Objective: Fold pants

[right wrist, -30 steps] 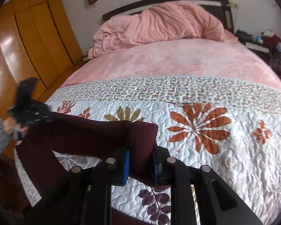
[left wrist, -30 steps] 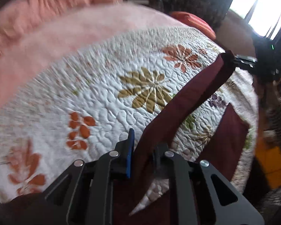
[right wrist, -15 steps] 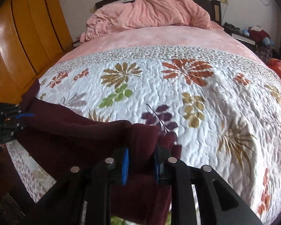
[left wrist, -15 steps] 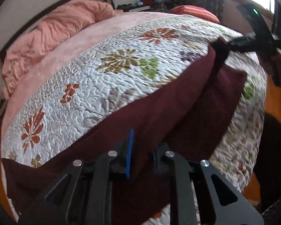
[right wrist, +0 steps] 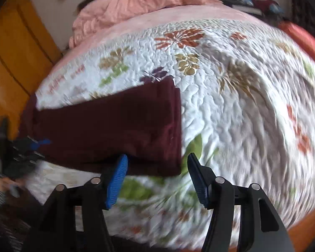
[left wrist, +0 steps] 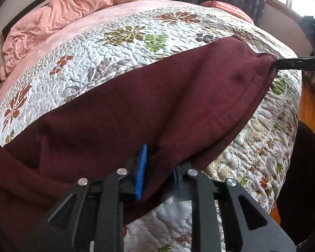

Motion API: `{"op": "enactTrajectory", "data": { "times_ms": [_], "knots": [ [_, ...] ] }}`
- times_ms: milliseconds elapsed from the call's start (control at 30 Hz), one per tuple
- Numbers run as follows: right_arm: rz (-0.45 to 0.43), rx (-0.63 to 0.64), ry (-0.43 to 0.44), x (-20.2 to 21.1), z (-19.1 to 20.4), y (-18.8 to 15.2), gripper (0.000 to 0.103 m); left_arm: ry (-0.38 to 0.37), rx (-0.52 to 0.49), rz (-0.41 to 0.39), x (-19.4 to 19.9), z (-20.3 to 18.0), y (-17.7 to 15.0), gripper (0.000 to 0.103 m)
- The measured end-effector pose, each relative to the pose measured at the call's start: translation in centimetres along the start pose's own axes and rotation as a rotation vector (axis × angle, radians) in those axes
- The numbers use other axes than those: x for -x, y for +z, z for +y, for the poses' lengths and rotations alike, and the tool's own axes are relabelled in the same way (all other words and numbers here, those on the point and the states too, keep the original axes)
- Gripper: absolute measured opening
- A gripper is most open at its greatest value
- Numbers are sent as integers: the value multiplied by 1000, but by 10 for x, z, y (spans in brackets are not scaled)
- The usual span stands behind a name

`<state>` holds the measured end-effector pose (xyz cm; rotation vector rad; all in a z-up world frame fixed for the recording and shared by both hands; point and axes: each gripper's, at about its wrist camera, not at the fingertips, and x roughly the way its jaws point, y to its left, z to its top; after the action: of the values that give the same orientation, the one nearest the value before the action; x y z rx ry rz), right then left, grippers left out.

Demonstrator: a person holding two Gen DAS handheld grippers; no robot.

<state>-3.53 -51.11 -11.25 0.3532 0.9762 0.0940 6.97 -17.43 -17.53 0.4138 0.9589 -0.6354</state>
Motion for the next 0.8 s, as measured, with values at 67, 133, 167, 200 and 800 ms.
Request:
{"op": "enactTrajectory", "data": {
  "times_ms": [67,133,167,200,800],
  "knots": [
    [-18,-70,87,15,0,-4,60,-9,21,5,-1,4,3,20],
    [-6,-157,198,17,4,-6,61,-13,40,9,-2,5,4,21],
    [10,-202,254,13,6,-6,61,-16,50,9,-1,6,5,21],
    [28,-255,309,5,8,-7,61,-21,66,10,-1,7,5,21],
    [-10,-462,293,-25,-7,18,12,-91,189,-11,9,22,9,23]
  ]
}}
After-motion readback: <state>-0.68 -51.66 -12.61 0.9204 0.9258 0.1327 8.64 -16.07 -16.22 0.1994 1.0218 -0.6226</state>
